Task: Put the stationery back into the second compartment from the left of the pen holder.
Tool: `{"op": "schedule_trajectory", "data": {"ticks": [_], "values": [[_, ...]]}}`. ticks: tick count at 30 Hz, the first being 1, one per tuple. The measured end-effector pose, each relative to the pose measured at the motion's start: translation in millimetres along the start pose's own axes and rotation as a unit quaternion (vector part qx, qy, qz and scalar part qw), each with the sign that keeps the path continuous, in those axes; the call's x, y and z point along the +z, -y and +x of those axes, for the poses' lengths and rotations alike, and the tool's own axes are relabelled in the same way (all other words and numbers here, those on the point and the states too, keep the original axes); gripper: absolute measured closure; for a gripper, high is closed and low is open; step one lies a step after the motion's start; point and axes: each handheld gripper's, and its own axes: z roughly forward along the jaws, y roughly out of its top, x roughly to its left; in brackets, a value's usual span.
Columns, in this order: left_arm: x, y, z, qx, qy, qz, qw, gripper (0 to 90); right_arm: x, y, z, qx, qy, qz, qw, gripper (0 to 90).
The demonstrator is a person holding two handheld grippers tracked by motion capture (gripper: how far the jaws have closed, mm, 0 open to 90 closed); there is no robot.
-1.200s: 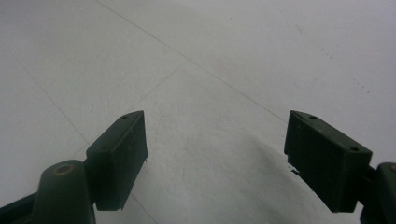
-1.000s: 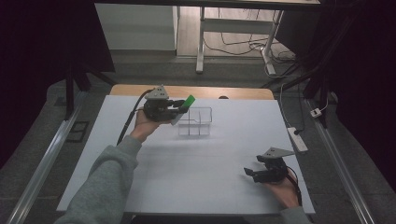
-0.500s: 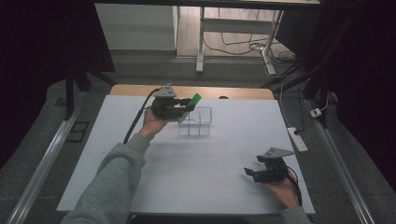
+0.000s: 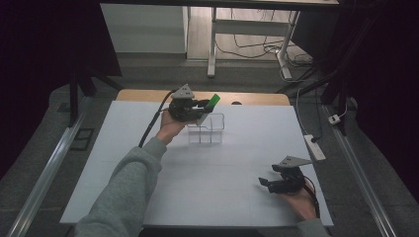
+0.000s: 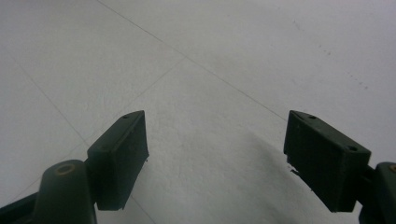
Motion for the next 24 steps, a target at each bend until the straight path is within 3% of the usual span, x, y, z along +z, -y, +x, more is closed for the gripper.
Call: {"op": "schedule_trajectory", "data": {"ticks": [24], "values": [[32.2,4.8,10.9,-0.016,-0.006,0.001,0.9998,66.2,-1.6,1.3,-1.5,0.001,-0.002,-0.001,1.0000,21.8]]}}
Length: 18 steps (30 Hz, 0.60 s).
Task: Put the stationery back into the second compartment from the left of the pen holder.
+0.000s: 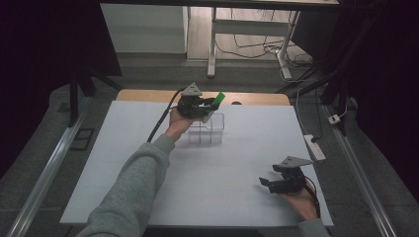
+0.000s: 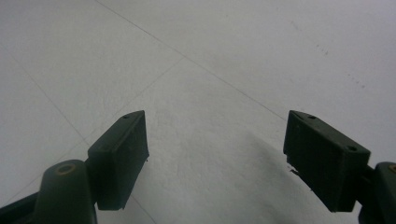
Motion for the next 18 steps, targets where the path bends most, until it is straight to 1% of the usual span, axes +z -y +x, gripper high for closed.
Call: {"op": "schedule_trajectory", "data": {"ticks": [6,7,8,10,15,18], "values": [[2.9,4.0,1.8,-0.002,-0.001,0.008,1.0000,65.0,0.5,0.7,-0.6,0.001,-0.001,-0.001,1.0000,21.8],[2.3,4.6,1.9,-0.002,-0.002,0.005,1.0000,63.0,0.4,0.7,-0.6,0.001,-0.001,-0.001,1.0000,21.8],[1.4,4.7,2.0,-0.003,-0.001,0.002,1.0000,59.2,0.3,0.7,-0.6,0.001,-0.001,-0.002,1.0000,21.8],[-1.1,3.9,1.6,-0.001,-0.002,0.003,1.0000,53.4,0.3,0.6,-0.7,0.001,-0.001,-0.002,1.0000,21.8],[-9.3,1.6,1.9,0.000,0.001,0.012,0.9999,48.1,0.2,0.3,0.1,0.000,-0.001,-0.001,1.0000,21.8],[-13.3,1.5,2.3,-0.004,0.008,0.020,0.9998,46.9,0.2,0.1,0.3,-0.001,-0.001,0.000,1.0000,21.8]]}}
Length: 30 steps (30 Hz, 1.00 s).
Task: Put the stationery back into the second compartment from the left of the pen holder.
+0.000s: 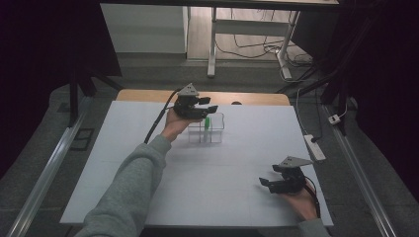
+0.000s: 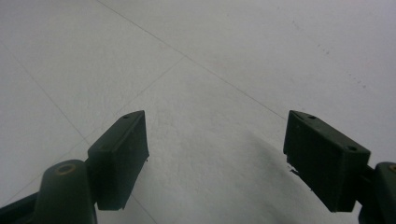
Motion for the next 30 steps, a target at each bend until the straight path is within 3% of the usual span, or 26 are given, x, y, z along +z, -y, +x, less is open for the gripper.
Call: {"op": "schedule_trajectory", "data": {"ticks": [14,23,25,27,30], "values": [[-13.5,12.5,-0.9,-0.018,0.020,0.025,0.9993,47.3,-0.3,-0.4,0.4,0.000,0.001,-0.003,1.0000,21.7],[-35.4,28.0,-13.9,-0.002,0.011,0.037,0.9992,46.7,-0.7,-1.0,1.0,-0.002,0.001,-0.002,1.0000,21.7],[-41.9,32.3,-16.7,-0.001,0.004,0.045,0.9990,46.6,-0.7,-1.1,1.2,-0.002,0.003,-0.002,1.0000,21.7],[-49.0,37.8,-21.0,0.010,-0.016,0.060,0.9980,46.0,-0.5,-0.9,1.2,-0.001,0.004,-0.004,1.0000,21.7],[-63.8,48.8,-26.4,0.009,-0.023,0.064,0.9976,44.7,-0.6,-0.8,0.9,-0.002,0.000,-0.006,1.0000,21.7]]}}
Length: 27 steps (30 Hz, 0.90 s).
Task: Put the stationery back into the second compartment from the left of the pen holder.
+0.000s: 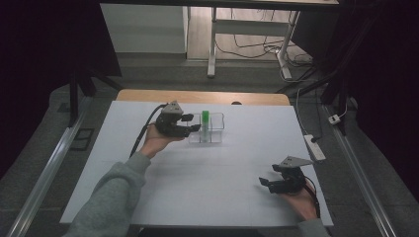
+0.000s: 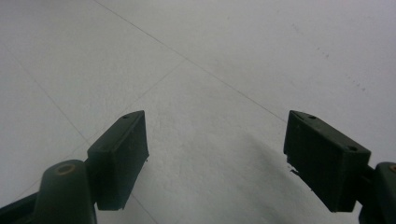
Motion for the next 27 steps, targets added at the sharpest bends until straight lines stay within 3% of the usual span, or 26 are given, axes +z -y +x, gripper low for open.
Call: {"op": "schedule_trajectory", "data": {"ticks": [9,18,27], "values": [[-41.6,42.2,-7.3,-0.047,-0.001,0.020,0.9987,42.0,-1.5,-0.4,0.5,-0.003,0.003,0.001,1.0000,21.6],[-77.1,92.6,-30.3,-0.065,0.000,0.019,0.9977,40.9,-2.3,-0.1,-0.4,-0.002,0.002,-0.006,1.0000,21.6],[-88.9,112.9,-39.7,-0.063,-0.007,0.019,0.9978,40.6,-3.3,-0.2,-0.3,-0.003,0.005,-0.006,1.0000,21.6]]}}
